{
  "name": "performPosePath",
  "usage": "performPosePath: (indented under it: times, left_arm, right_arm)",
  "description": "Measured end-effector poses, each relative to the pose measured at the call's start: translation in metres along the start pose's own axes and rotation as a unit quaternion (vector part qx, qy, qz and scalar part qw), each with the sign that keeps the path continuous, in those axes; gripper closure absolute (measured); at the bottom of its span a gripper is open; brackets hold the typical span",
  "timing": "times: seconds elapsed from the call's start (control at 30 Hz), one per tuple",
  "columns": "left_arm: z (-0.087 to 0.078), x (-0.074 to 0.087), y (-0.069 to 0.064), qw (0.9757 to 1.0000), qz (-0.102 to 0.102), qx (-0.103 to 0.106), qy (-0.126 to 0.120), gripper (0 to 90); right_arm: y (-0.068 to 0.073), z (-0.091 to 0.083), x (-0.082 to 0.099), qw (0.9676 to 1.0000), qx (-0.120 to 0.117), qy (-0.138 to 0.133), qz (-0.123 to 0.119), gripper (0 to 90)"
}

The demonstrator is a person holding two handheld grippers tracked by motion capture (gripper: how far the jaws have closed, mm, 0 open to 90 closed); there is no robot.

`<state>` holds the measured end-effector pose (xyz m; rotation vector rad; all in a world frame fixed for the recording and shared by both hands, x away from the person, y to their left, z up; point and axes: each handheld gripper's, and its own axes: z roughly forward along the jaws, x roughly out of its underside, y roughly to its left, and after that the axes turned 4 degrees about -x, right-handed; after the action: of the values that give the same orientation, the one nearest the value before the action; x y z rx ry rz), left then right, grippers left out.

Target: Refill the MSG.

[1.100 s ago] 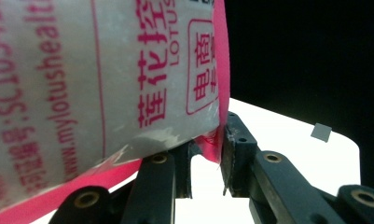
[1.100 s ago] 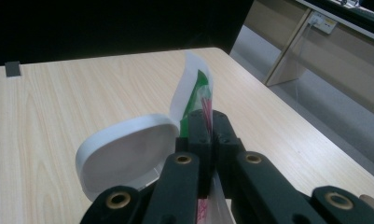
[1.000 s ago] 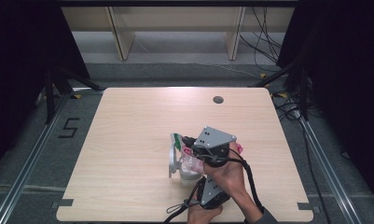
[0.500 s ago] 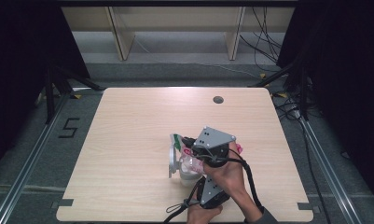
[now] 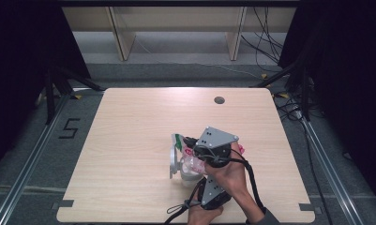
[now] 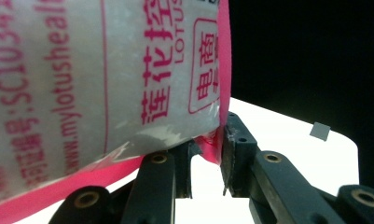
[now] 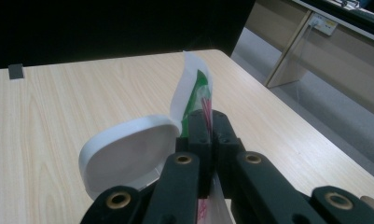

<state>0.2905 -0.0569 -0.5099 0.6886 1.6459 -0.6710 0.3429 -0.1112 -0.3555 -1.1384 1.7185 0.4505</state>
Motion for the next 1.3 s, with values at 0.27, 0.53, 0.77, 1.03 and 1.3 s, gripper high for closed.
performPosePath:
  times: [0.27,0.53,0.77,1.03,1.3]
  left_arm:
    - [0.001,0.002,0.002,1.0000,0.002,0.005,0.007,75.1]
    - [-0.001,0.004,0.003,0.9999,0.004,0.003,0.015,73.8]
    - [0.000,0.006,0.003,0.9997,0.004,0.005,0.024,71.8]
    - [0.001,0.007,0.002,0.9992,0.003,0.011,0.037,68.6]
    - [0.004,0.007,0.000,0.9990,0.003,0.013,0.043,60.8]
  right_arm:
    - [-0.002,-0.003,0.001,1.0000,0.003,0.000,0.000,90.0]
    - [-0.005,-0.009,0.002,1.0000,-0.003,-0.008,0.003,90.0]
    - [-0.009,-0.017,0.005,0.9999,0.001,-0.013,0.010,90.0]
    - [-0.014,-0.027,0.009,0.9997,0.009,-0.022,0.012,90.0]
    - [-0.020,-0.035,0.013,0.9992,0.007,-0.033,0.022,90.0]
